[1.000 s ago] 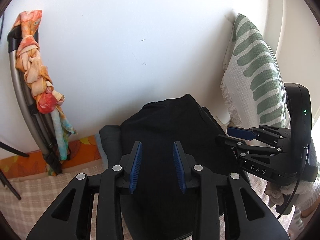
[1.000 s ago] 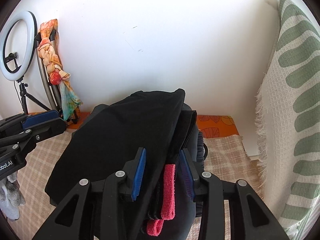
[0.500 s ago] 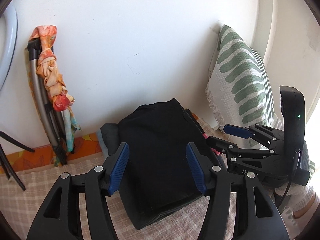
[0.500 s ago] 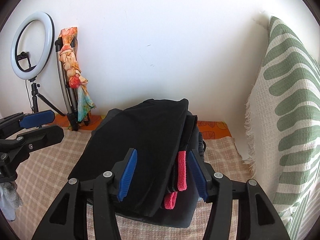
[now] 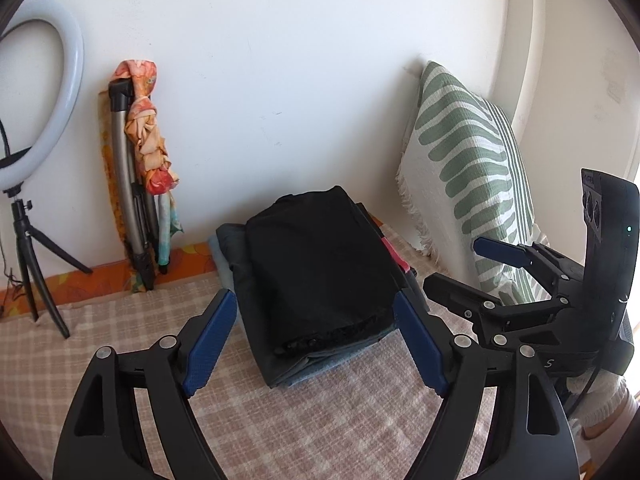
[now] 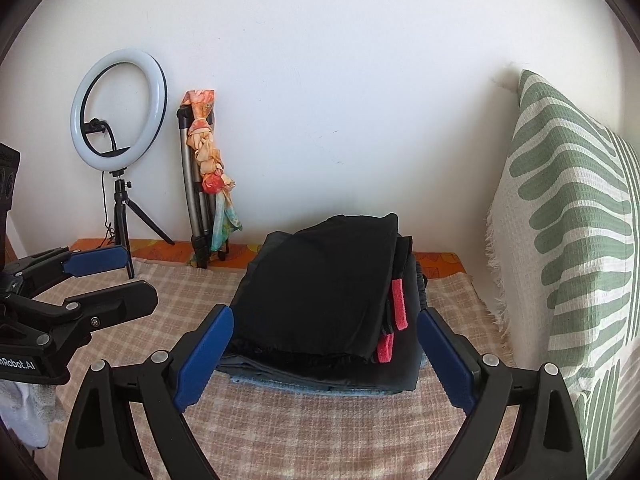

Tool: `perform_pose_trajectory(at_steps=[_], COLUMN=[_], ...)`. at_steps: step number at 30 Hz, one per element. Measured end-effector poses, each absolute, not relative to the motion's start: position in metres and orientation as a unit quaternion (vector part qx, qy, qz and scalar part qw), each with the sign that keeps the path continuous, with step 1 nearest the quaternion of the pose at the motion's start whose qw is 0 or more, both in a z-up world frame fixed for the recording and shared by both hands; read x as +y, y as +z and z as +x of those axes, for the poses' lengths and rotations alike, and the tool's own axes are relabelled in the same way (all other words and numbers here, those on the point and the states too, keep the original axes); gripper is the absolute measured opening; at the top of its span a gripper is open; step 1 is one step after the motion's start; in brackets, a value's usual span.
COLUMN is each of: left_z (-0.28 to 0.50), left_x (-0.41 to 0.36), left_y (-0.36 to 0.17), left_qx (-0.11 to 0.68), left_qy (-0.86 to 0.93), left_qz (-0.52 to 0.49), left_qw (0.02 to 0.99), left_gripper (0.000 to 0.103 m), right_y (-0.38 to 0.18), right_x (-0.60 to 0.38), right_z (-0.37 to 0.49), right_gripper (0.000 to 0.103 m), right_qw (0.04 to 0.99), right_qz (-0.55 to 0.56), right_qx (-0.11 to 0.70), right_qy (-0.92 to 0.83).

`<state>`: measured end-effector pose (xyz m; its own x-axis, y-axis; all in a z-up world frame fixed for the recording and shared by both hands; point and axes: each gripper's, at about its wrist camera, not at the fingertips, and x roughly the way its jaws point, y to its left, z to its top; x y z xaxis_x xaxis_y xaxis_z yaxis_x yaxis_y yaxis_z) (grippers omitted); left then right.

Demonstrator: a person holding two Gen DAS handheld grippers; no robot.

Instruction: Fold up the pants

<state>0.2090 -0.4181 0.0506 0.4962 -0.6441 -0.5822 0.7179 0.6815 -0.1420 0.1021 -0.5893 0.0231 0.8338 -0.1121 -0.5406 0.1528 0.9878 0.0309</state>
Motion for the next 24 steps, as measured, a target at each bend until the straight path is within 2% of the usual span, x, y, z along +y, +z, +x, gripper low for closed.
perform_pose_trajectory(at_steps=[9, 24], left_z=[0.145, 0.064], left_x=[-0.367, -0.292], left_y=[0.066, 0.047], left_qx=[0.275, 0.302], left_qy=[-0.372, -0.327], left_qz=[0.066, 0.036], left_qw=[0.884, 0.894], left_gripper=[0.081, 0.082], right_y=[0.025, 0.014], right_x=[-0.542, -0.486], right_z=[0.046, -0.043], right_gripper=[0.095, 0.095], right_qw=[0.959, 0.958], right_qz=[0.026, 0.043], right_qx=[0.273, 0.269], right_qy=[-0.069, -0.089])
